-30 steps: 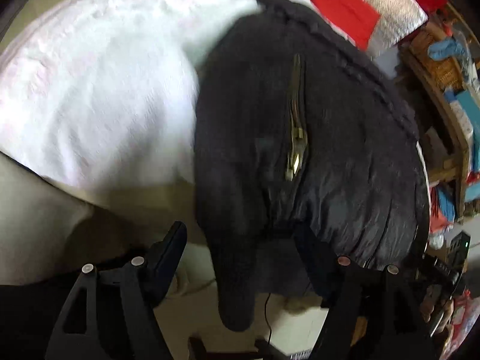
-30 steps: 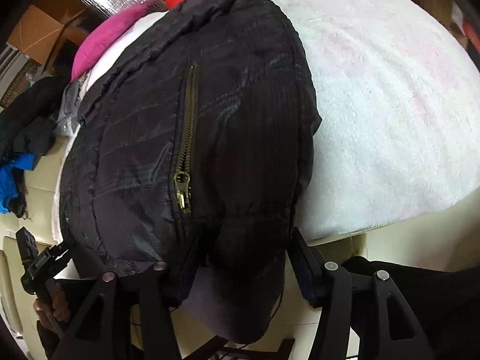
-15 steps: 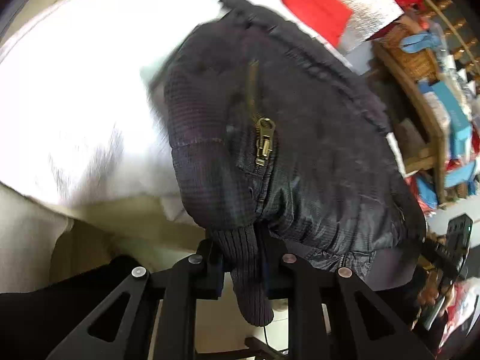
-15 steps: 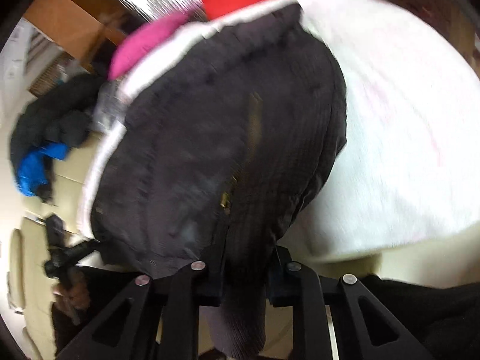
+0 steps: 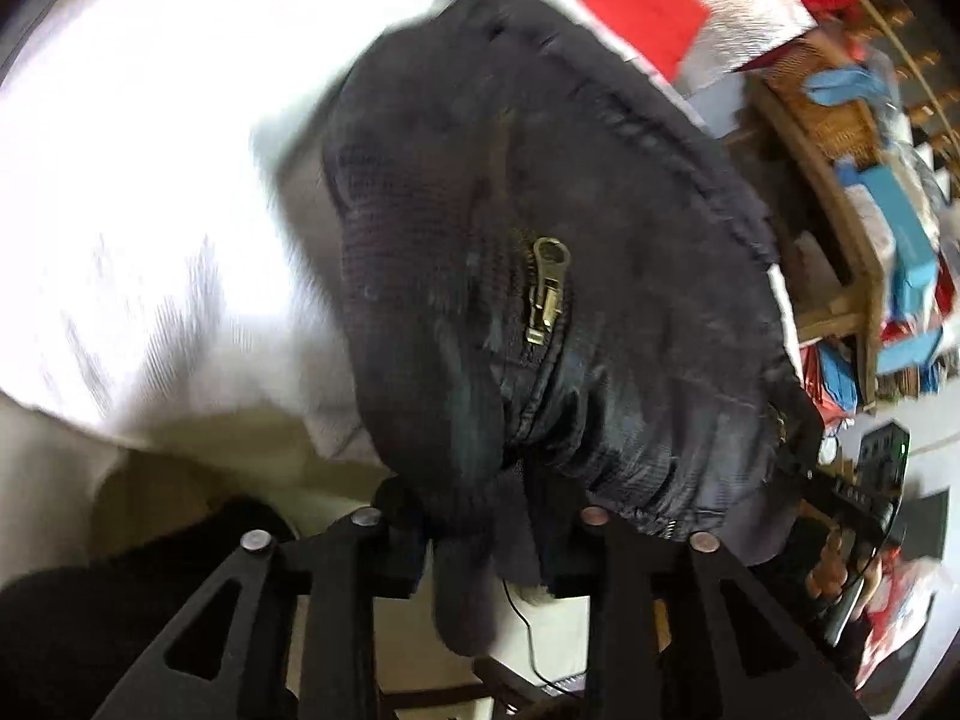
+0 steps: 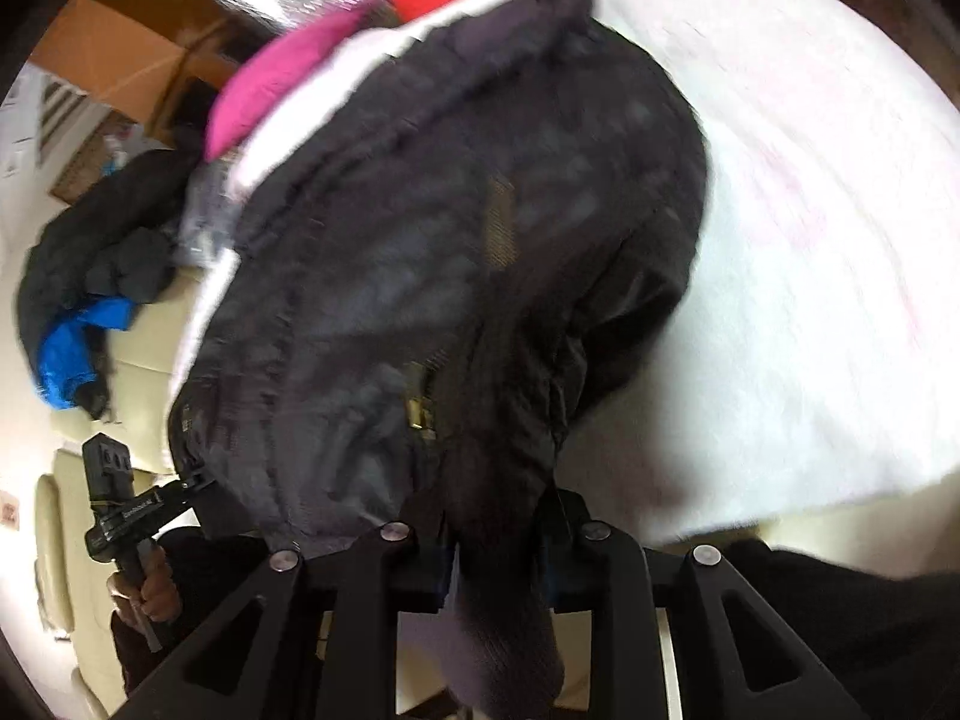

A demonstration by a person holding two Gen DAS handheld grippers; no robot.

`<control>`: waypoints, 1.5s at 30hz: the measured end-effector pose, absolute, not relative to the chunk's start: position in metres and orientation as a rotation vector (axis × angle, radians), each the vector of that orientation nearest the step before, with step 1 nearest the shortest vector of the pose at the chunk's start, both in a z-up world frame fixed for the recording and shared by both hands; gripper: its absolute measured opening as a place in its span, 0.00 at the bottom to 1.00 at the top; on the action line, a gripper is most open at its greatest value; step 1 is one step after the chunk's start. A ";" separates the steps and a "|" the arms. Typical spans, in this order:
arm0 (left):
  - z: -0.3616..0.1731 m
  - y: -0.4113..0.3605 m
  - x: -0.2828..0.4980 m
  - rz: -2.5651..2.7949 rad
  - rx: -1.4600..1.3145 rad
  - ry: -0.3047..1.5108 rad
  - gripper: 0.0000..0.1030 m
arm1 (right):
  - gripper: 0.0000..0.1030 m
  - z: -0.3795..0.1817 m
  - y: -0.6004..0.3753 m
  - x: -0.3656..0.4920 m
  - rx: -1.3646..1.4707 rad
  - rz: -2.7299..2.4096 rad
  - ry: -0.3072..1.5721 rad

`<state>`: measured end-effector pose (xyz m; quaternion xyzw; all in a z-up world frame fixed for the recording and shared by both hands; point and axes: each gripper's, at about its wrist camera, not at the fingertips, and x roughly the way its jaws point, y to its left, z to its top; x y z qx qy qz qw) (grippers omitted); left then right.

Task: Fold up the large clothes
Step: 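Lower the folded hem onto the jacket and open both grippers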

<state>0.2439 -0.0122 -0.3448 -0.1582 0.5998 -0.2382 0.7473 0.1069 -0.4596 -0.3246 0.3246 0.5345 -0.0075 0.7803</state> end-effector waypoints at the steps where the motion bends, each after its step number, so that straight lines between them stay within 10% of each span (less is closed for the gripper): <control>1: -0.349 -0.011 0.245 -0.515 -0.374 1.332 0.38 | 0.36 -0.329 -0.461 0.106 0.718 -0.036 1.162; 4: -0.349 -0.013 0.246 -0.556 -0.421 1.327 0.56 | 0.70 -0.345 -0.468 0.104 0.789 -0.074 1.144; 6: -0.347 -0.018 0.244 -0.561 -0.400 1.318 0.57 | 0.70 -0.352 -0.465 0.101 0.819 -0.046 1.136; 8: -0.342 -0.026 0.239 -0.571 -0.359 1.302 0.56 | 0.52 -0.353 -0.451 0.107 0.771 0.001 1.153; 11: -0.330 -0.025 0.235 -0.559 -0.295 1.270 0.16 | 0.22 -0.336 -0.441 0.107 0.707 0.000 1.158; 33: -0.134 -0.091 0.446 -0.701 -0.383 0.850 0.12 | 0.16 -0.151 -0.548 0.281 0.711 -0.008 0.611; 45: -0.237 -0.148 0.634 -0.546 -0.445 0.999 0.12 | 0.16 -0.254 -0.610 0.465 0.850 -0.127 0.731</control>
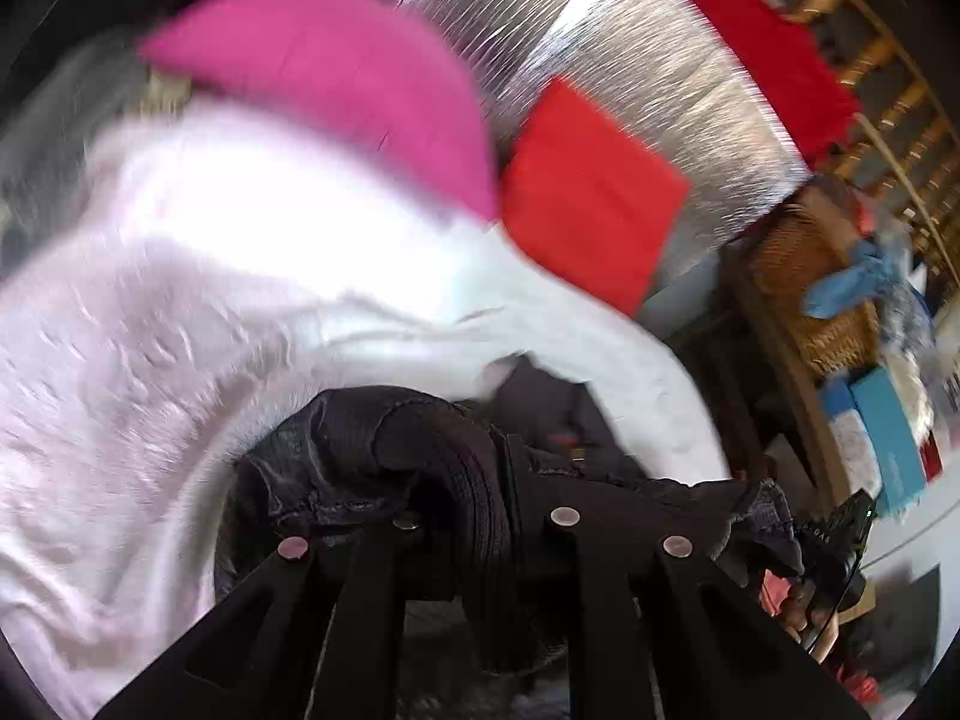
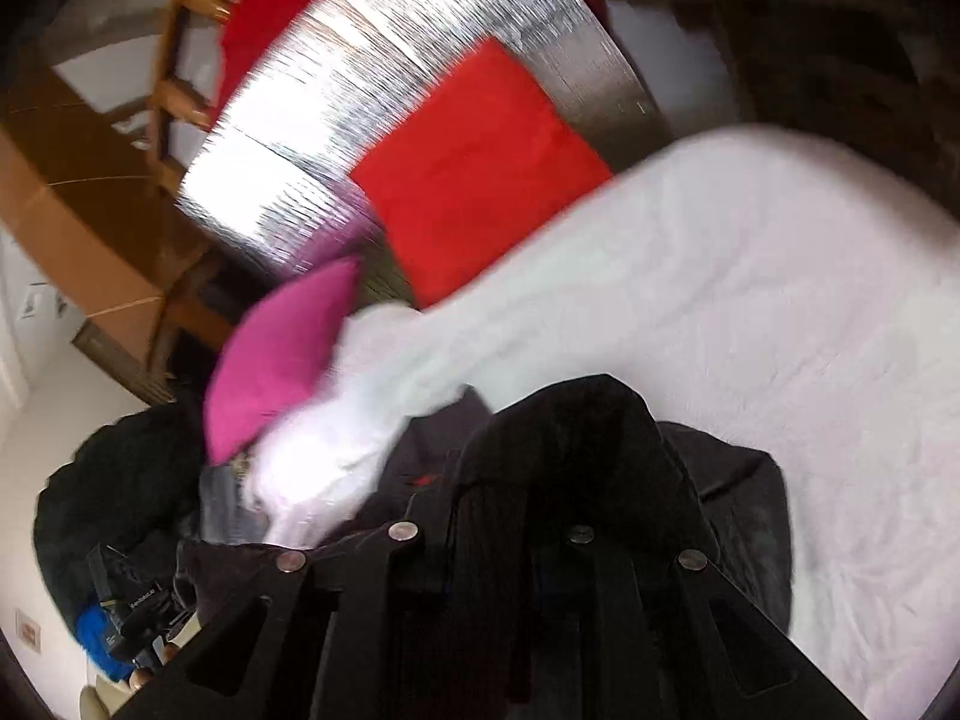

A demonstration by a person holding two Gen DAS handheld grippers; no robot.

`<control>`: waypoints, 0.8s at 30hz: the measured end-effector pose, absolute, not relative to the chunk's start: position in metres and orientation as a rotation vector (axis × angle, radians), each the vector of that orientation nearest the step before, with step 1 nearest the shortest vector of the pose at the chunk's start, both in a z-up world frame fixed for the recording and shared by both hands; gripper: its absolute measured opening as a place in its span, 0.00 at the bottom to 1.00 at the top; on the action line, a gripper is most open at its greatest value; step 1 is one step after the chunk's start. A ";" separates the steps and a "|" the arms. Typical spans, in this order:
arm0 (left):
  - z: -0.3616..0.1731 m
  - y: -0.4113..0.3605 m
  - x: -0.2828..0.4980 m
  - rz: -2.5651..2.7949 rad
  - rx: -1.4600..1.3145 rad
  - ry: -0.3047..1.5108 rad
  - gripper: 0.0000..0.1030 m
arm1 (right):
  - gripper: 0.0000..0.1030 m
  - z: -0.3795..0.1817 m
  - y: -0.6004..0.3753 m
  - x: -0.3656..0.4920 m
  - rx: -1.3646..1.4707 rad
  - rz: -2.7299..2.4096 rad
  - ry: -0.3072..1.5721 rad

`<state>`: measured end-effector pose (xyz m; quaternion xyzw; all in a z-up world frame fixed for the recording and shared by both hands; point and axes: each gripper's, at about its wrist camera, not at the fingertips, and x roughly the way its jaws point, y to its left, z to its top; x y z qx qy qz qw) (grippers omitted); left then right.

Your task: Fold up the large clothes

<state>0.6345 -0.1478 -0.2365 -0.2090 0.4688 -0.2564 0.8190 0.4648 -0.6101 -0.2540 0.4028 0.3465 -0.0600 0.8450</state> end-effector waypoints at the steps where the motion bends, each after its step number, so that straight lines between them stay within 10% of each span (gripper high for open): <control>1: -0.252 -0.147 0.641 -0.538 -0.469 1.020 0.12 | 0.16 -0.273 -0.617 0.472 0.908 -0.130 0.748; 9: -0.313 -0.143 0.675 -0.526 -0.696 1.105 0.26 | 0.26 -0.341 -0.655 0.496 1.265 -0.035 0.753; 15: -0.267 -0.120 0.648 -0.544 -0.756 0.914 0.87 | 0.55 -0.324 -0.666 0.472 1.392 0.097 0.608; 19: -0.231 -0.099 0.608 -0.481 -0.706 0.800 0.89 | 0.92 -0.289 -0.663 0.433 1.302 0.002 0.466; 24: -0.239 -0.082 0.546 -0.401 -0.685 0.812 0.89 | 0.95 -0.261 -0.642 0.392 1.110 -0.082 0.484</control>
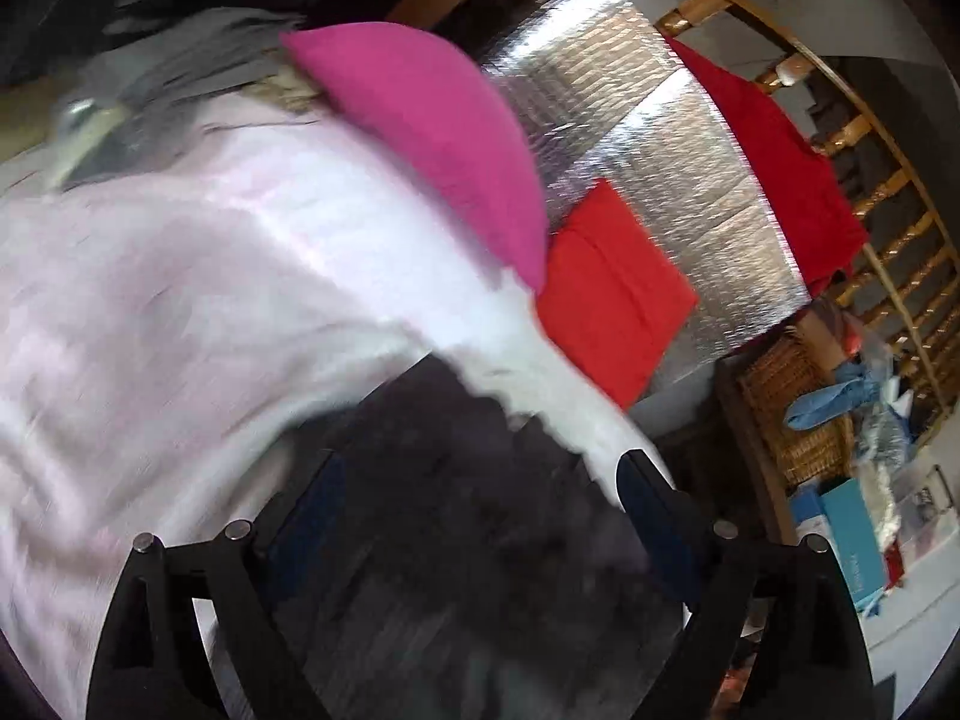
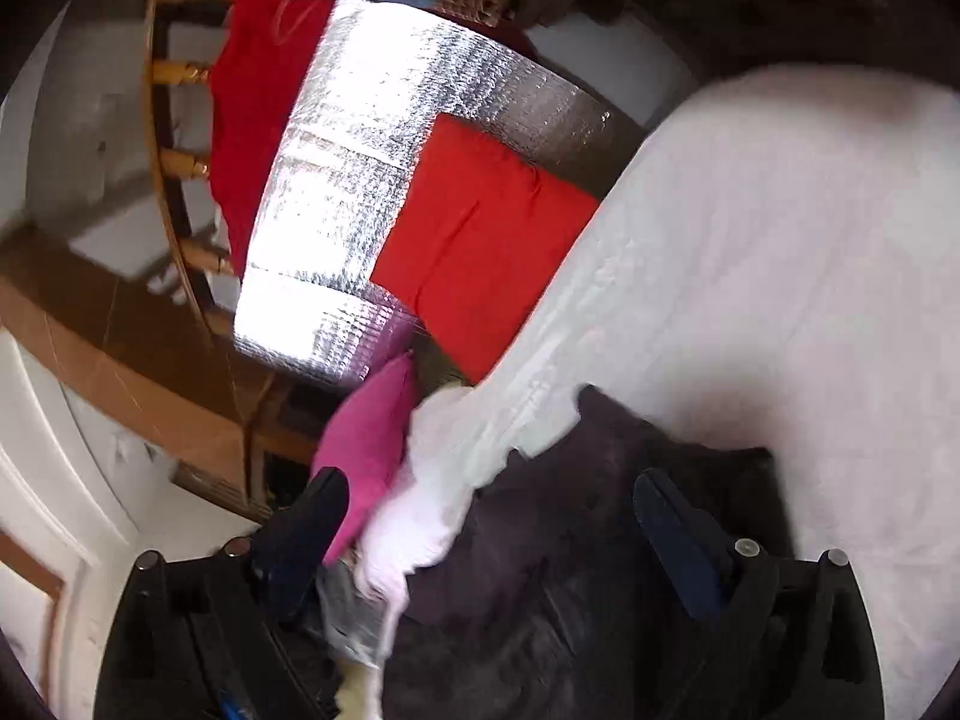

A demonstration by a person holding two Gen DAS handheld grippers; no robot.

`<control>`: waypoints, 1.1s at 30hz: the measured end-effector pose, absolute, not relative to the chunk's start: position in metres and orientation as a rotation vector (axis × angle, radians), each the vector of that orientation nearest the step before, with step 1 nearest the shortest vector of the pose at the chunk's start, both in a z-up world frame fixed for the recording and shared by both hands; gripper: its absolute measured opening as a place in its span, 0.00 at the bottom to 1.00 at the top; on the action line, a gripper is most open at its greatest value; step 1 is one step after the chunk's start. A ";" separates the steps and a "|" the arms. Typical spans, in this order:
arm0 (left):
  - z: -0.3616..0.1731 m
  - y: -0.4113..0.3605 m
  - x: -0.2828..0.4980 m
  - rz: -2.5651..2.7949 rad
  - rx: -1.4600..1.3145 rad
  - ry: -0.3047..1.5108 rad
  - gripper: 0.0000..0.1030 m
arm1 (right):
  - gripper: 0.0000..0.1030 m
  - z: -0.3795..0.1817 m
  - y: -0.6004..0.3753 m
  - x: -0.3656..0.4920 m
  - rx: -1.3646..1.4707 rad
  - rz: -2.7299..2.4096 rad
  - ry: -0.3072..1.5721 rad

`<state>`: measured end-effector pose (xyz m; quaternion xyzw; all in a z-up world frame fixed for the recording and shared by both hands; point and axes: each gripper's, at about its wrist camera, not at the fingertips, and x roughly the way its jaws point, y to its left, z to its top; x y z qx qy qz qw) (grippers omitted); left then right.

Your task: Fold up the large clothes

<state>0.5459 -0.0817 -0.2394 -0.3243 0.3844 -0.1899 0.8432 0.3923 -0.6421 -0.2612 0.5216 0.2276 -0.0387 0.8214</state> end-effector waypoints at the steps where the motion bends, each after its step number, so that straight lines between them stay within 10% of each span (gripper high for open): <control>1: -0.245 -0.075 0.535 -0.371 -0.691 0.808 0.89 | 0.95 -0.261 -0.635 0.386 1.071 -0.110 0.533; 15: -0.306 -0.072 0.545 -0.180 -0.575 1.032 0.88 | 0.85 -0.306 -0.591 0.403 0.676 -0.337 0.884; 22: -0.298 -0.093 0.552 -0.228 -0.521 0.988 0.19 | 0.22 -0.280 -0.590 0.408 0.586 -0.394 0.824; 27: -0.289 -0.101 0.556 -0.181 -0.473 0.922 0.20 | 0.21 -0.301 -0.600 0.412 0.597 -0.431 0.869; 33: -0.307 -0.089 0.556 -0.104 -0.530 1.045 0.45 | 0.31 -0.281 -0.614 0.398 0.695 -0.358 0.821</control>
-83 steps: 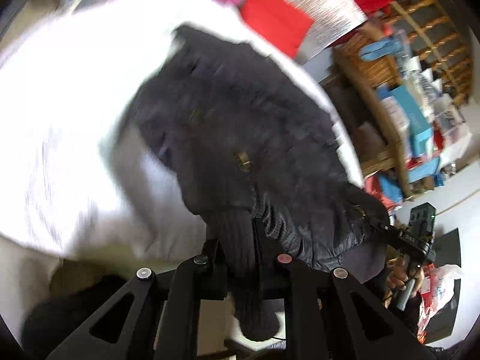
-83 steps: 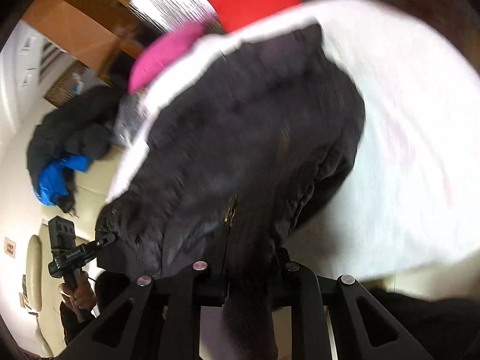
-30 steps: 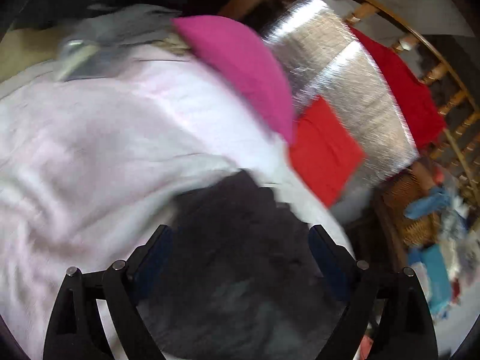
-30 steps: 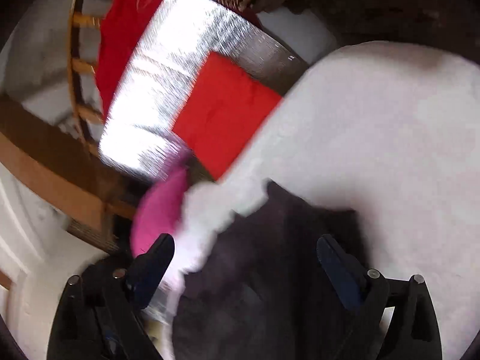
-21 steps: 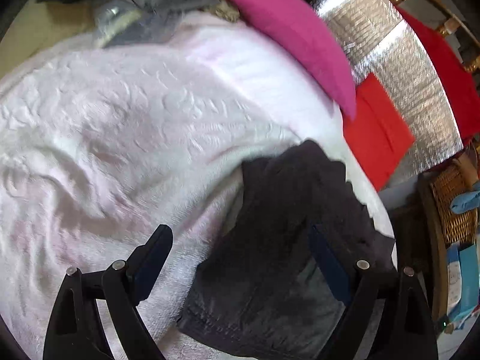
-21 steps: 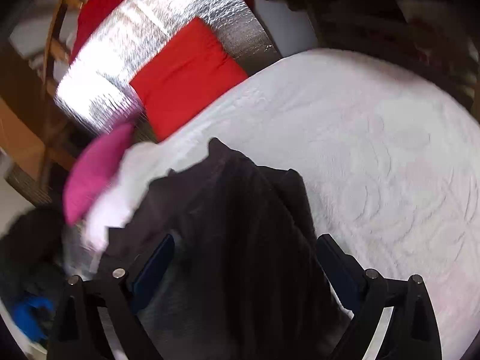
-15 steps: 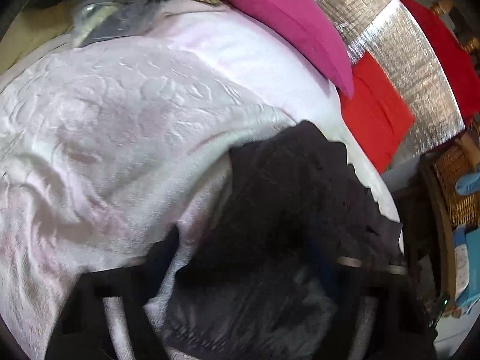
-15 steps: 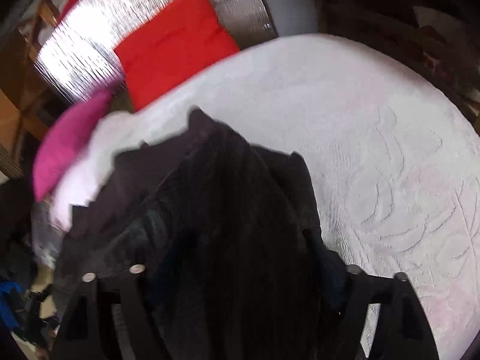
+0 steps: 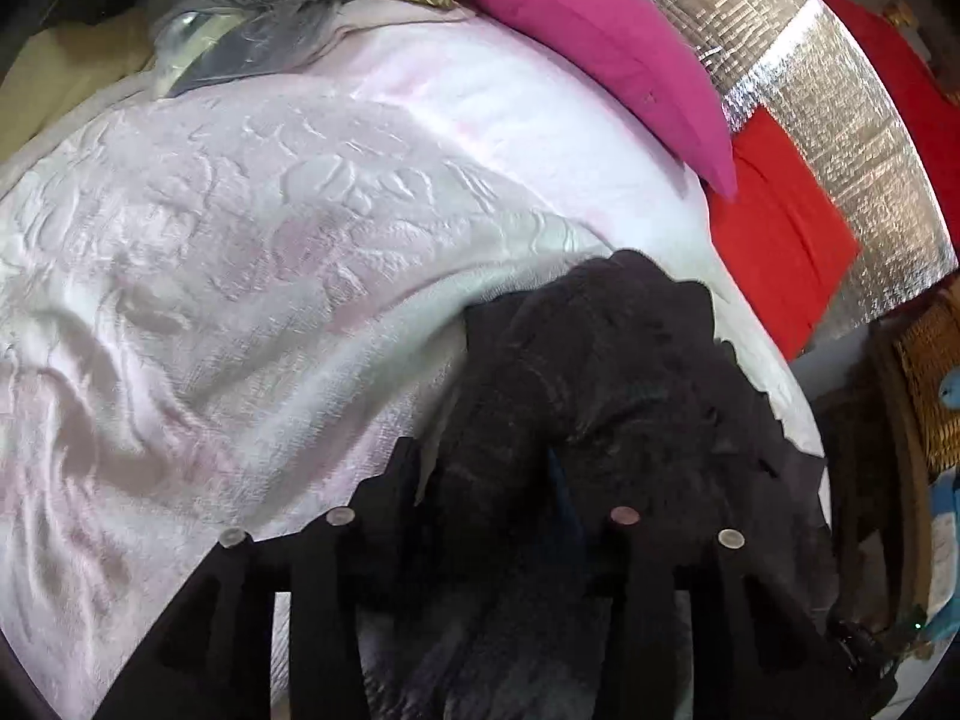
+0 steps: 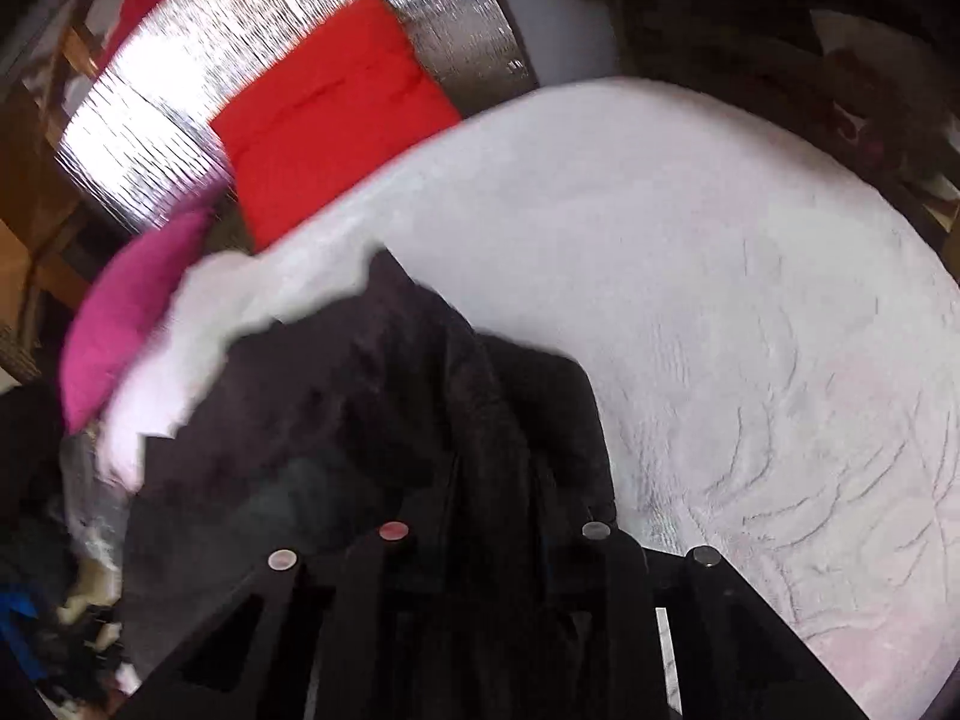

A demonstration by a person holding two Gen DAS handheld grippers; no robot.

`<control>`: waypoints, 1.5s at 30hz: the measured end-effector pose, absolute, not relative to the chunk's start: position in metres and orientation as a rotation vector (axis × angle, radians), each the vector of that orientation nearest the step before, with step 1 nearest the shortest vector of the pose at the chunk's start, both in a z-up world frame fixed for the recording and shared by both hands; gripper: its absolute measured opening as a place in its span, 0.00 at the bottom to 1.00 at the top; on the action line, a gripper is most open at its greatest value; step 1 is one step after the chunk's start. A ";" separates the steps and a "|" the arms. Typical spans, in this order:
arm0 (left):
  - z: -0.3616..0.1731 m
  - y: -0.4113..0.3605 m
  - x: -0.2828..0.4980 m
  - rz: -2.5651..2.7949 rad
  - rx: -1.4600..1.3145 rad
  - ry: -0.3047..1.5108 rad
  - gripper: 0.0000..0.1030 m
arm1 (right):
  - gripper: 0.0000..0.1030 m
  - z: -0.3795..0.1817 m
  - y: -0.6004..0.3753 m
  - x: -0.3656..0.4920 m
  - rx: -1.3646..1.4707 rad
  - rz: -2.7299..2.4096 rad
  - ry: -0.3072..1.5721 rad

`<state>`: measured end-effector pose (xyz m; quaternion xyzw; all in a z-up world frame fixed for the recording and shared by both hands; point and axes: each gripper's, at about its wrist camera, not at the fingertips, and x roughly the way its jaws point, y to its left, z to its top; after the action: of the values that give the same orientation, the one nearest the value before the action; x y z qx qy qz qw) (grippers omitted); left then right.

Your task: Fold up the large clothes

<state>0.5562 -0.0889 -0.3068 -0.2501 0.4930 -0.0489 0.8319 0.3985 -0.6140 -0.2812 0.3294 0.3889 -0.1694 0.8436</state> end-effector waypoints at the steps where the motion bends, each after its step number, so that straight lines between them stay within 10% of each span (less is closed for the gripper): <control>1: -0.300 -0.087 0.554 -0.096 -0.519 1.037 0.50 | 0.58 -0.271 -0.614 0.394 0.691 -0.353 0.770; 2: -0.296 -0.087 0.552 -0.091 -0.510 1.028 0.55 | 0.91 -0.261 -0.612 0.389 0.686 -0.351 0.711; 3: -0.290 -0.088 0.550 -0.089 -0.504 1.011 0.62 | 0.99 -0.251 -0.609 0.387 0.671 -0.349 0.644; 18: -0.296 -0.116 0.555 -0.141 -0.336 1.051 0.68 | 0.97 -0.298 -0.478 0.587 -0.124 -0.155 1.076; 21: -0.299 -0.121 0.557 -0.141 -0.301 1.050 0.52 | 0.60 -0.313 -0.475 0.595 -0.056 -0.082 1.158; 23: -0.297 -0.124 0.558 -0.149 -0.290 1.033 0.41 | 0.16 -0.301 -0.481 0.594 -0.019 -0.126 1.121; 30: -0.283 -0.119 0.556 -0.131 -0.299 0.945 0.29 | 0.10 -0.277 -0.508 0.603 0.170 -0.201 0.969; 36: -0.300 -0.120 0.563 -0.043 -0.248 1.021 0.66 | 0.11 -0.320 -0.524 0.604 0.325 -0.198 1.008; 42: -0.291 -0.113 0.561 -0.075 -0.304 1.033 0.67 | 0.38 -0.273 -0.565 0.557 0.682 -0.066 0.885; 44: -0.281 -0.115 0.555 -0.094 -0.282 0.989 0.67 | 0.94 -0.252 -0.581 0.521 0.764 -0.038 0.791; 45: -0.275 -0.116 0.552 -0.097 -0.266 0.969 0.67 | 0.95 -0.242 -0.588 0.498 0.800 -0.040 0.732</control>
<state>0.5524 -0.1164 -0.2752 -0.1272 0.4642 -0.0466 0.8753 0.4984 -0.5884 -0.2420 0.3805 0.3483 -0.0190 0.8564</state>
